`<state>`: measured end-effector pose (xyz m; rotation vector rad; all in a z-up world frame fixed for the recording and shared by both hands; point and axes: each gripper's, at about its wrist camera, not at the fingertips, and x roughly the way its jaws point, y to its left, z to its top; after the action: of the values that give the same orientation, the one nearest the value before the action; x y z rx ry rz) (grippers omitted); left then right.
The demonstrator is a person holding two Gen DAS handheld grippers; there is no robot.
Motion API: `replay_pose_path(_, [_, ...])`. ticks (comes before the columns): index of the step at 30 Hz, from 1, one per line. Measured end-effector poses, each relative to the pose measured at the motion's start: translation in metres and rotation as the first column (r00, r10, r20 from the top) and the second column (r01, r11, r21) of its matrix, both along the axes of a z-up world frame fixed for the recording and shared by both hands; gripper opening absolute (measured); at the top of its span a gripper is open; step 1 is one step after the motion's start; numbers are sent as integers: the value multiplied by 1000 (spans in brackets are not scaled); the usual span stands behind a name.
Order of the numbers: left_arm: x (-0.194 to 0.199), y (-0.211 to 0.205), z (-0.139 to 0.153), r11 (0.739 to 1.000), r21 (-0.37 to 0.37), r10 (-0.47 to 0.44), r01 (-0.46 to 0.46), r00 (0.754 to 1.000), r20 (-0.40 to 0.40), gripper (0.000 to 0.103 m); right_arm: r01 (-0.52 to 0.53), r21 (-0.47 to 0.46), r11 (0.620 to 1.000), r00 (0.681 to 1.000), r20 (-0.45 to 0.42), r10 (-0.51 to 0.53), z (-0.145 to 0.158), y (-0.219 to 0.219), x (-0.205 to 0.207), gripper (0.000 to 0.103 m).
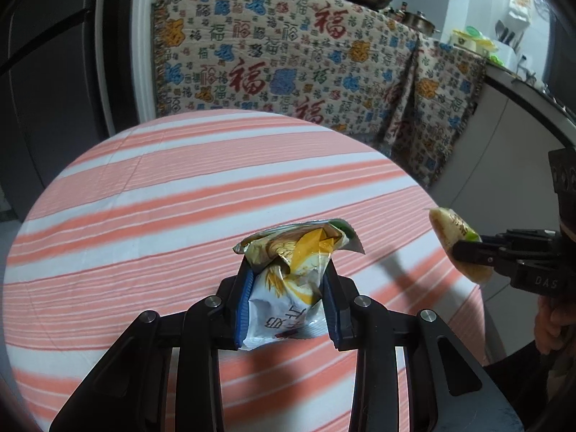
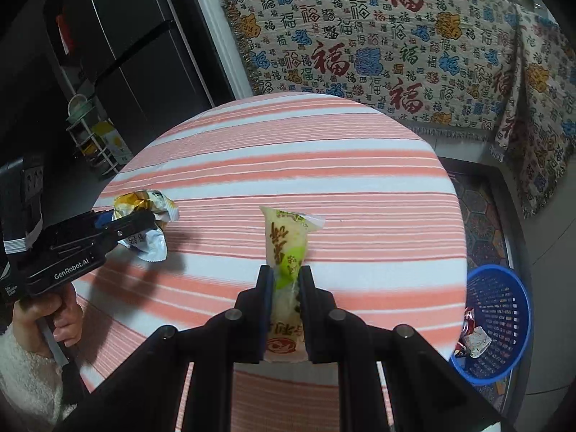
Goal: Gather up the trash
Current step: 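Carry the chip bag and green wrapper over the blue wastebasket and release both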
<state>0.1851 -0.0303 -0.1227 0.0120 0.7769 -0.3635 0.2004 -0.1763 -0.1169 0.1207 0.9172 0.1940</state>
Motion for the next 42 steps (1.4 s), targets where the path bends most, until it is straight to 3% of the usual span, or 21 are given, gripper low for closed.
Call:
replay_pose_path(13, [-15, -38, 21, 997, 65, -32, 30, 999, 40, 33, 14, 29, 999, 1000, 21, -15, 2, -12, -19, 15])
replay_pose_path(20, [-17, -79, 34, 994, 21, -112, 112, 994, 13, 33, 37, 50, 998, 999, 36, -38, 8, -28, -28, 15])
replay_pose_path(24, [-15, -140, 42, 969, -29, -244, 244, 970, -16, 33, 138, 35, 990, 988, 59, -140, 22, -82, -42, 15])
replay_pose_path(27, [-8, -199, 42, 942, -64, -332, 329, 943, -34, 34, 266, 7, 964, 962, 55, -266, 25, -149, -54, 15])
replay_pose_path(34, [23, -337, 3, 894, -157, -441, 420, 887, -137, 34, 381, 17, 925, 923, -63, -379, -21, -258, -60, 15])
replay_pose_path(42, [63, -413, -68, 901, -132, -434, 414, 866, -250, 35, 449, 8, 893, 879, -181, -440, -103, -327, -43, 15])
